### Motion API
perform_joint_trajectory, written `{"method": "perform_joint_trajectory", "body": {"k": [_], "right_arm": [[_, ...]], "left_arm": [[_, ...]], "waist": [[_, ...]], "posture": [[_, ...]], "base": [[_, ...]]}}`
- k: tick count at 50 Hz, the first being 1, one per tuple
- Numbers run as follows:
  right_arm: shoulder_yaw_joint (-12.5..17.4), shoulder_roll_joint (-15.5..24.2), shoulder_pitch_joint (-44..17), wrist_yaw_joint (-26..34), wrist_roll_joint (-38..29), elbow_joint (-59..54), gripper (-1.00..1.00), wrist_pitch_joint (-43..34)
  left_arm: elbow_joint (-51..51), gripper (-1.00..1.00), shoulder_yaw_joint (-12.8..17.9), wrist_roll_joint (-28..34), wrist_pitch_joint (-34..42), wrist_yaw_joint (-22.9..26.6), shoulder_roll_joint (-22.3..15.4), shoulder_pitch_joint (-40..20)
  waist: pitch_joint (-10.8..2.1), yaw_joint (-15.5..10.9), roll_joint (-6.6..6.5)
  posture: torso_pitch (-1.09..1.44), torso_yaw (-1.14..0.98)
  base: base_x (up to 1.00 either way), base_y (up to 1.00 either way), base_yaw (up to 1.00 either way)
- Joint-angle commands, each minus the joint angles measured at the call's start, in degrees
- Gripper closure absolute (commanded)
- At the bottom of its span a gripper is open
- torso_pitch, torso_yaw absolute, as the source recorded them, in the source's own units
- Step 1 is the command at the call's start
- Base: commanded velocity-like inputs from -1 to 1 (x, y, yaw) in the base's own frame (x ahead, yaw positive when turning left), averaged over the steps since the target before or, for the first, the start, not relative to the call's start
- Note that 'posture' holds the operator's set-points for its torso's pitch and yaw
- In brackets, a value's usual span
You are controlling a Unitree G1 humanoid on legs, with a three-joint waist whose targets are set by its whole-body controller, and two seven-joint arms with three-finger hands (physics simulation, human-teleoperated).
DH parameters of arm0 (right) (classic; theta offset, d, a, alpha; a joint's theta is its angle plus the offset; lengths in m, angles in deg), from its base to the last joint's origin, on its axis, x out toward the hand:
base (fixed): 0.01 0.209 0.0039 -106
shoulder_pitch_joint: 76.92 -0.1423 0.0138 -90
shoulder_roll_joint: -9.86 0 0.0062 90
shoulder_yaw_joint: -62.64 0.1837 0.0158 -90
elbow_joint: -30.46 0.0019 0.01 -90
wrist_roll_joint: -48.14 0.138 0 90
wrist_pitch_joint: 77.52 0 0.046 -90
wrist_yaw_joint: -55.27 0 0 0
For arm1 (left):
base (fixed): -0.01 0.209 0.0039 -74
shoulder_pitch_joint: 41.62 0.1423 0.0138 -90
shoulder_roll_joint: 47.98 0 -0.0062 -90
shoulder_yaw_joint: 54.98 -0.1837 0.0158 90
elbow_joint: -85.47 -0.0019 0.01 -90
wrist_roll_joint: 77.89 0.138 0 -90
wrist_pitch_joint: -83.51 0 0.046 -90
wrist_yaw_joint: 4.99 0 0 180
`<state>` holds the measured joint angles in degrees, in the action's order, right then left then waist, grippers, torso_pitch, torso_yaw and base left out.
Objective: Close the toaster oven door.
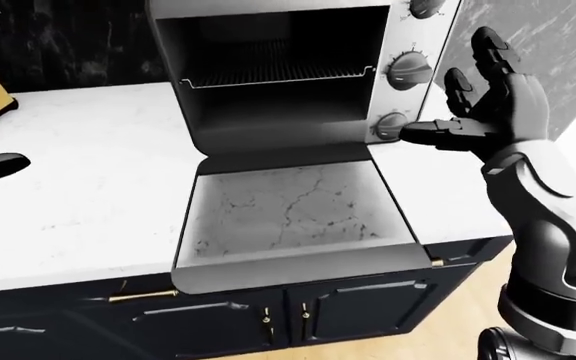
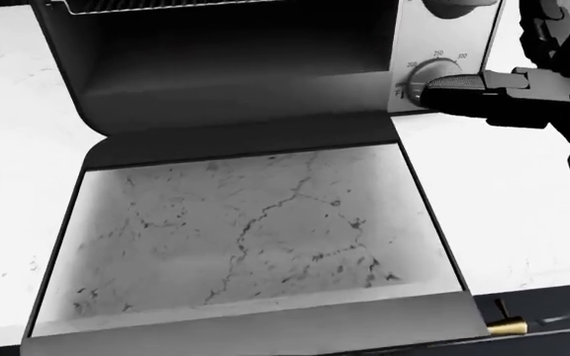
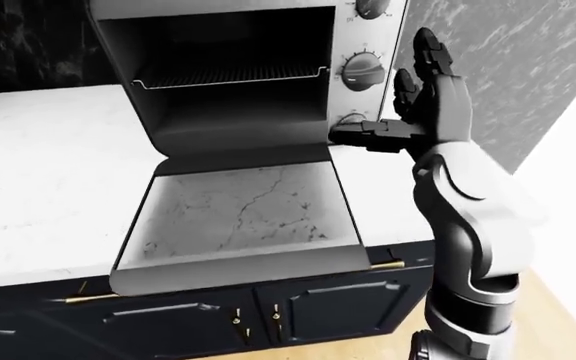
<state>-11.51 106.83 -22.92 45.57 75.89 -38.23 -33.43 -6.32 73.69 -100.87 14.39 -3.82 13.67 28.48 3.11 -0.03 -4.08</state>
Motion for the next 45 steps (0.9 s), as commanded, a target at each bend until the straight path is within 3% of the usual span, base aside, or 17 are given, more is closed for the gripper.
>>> {"method": "perform_joint_trajectory", "body": {"k": [1,7,10,11,18,36,45], "right_arm": [[1.6,1.1,-2.0,-0.2,-0.3,2.2,-1.00,2.1],[1.6,1.1,-2.2,-0.3,-0.3,2.2,-1.00,2.0],[1.8,1.0,-2.5,-0.7,-0.1,2.0,-1.00,2.2],[1.7,1.1,-2.4,-0.7,-0.2,1.9,-1.00,2.4],[2.1,1.2,-2.4,-1.6,0.5,1.6,-1.00,2.3],[1.7,3.7,-3.6,1.5,-5.3,-2.7,-1.00,6.6],[1.0,5.2,-2.0,9.6,-16.1,-5.6,-1.00,13.7]], "left_arm": [[2.7,-1.00,0.6,-0.2,-1.9,0.1,-1.7,-1.6],[2.8,-1.00,0.6,-0.5,-1.6,0.0,-2.1,-1.9],[2.8,-1.00,0.7,-0.6,-1.5,0.0,-2.2,-2.0],[2.8,-1.00,0.7,-0.6,-1.5,0.0,-2.2,-1.9],[2.8,-1.00,0.5,-0.7,-1.6,-0.1,-2.1,-2.0],[0.7,-1.00,1.0,-0.1,-5.8,-2.0,-2.6,-2.0],[0.0,-1.00,1.4,-0.6,-5.6,-0.6,-2.7,-0.9]], "waist": [[-1.31,0.3,-0.25],[-1.11,-0.3,3.19],[-1.52,-0.8,7.17],[-1.34,-1.0,5.02],[-1.57,-0.2,3.14],[-0.88,0.3,2.81],[-0.55,0.3,2.75]], "posture": [[0.00,0.00],[0.00,0.00],[0.00,0.00],[0.00,0.00],[0.00,0.00],[0.00,0.00],[0.00,0.00]], "base": [[0.18,0.00,0.00],[0.19,0.00,0.00],[0.09,0.00,0.00],[0.00,0.00,0.00],[0.00,0.00,0.00],[0.00,0.00,0.00],[0.00,0.00,0.00]]}}
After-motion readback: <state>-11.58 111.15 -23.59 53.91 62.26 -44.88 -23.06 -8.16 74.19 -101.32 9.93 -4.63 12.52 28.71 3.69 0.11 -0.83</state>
